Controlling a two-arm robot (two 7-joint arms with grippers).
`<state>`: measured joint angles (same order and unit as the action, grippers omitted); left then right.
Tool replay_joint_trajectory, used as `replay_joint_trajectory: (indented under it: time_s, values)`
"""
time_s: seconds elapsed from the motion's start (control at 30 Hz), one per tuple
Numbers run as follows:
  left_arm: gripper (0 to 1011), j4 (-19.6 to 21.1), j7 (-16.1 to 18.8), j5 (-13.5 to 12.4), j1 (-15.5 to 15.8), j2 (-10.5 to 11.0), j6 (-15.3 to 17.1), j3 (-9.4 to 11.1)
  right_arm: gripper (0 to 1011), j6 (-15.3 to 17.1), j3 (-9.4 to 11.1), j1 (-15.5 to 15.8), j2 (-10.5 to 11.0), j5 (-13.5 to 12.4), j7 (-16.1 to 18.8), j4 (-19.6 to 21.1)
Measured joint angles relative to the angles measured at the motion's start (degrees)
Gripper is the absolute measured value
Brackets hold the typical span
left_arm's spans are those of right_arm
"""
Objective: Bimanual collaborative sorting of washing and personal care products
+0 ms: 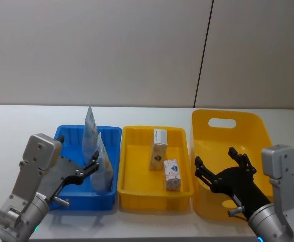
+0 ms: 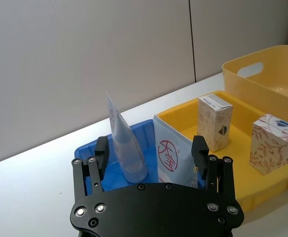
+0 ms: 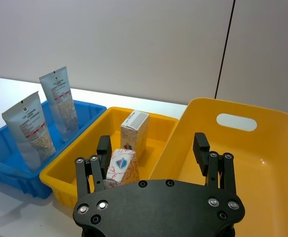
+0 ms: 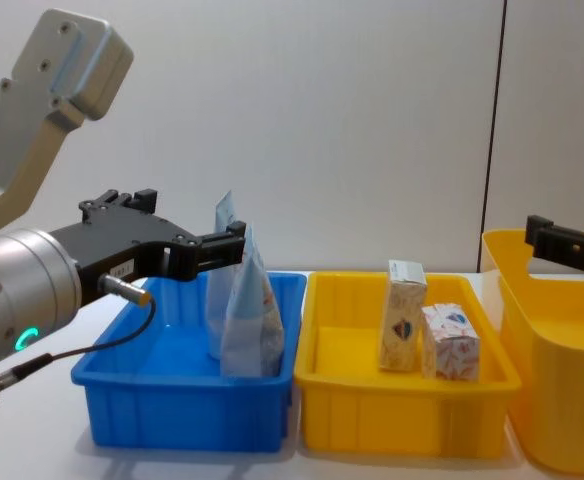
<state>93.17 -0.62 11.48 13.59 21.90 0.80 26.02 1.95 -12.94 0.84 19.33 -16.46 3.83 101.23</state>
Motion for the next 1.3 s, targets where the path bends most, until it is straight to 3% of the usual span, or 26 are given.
replay_joint_trajectory:
  time_s: [1.3]
  values:
    - [1001, 0.0, 0.0, 0.0, 0.0, 0.0, 0.0, 0.0, 1003, 0.0, 0.0, 0.0, 0.0, 0.0, 0.0, 0.0]
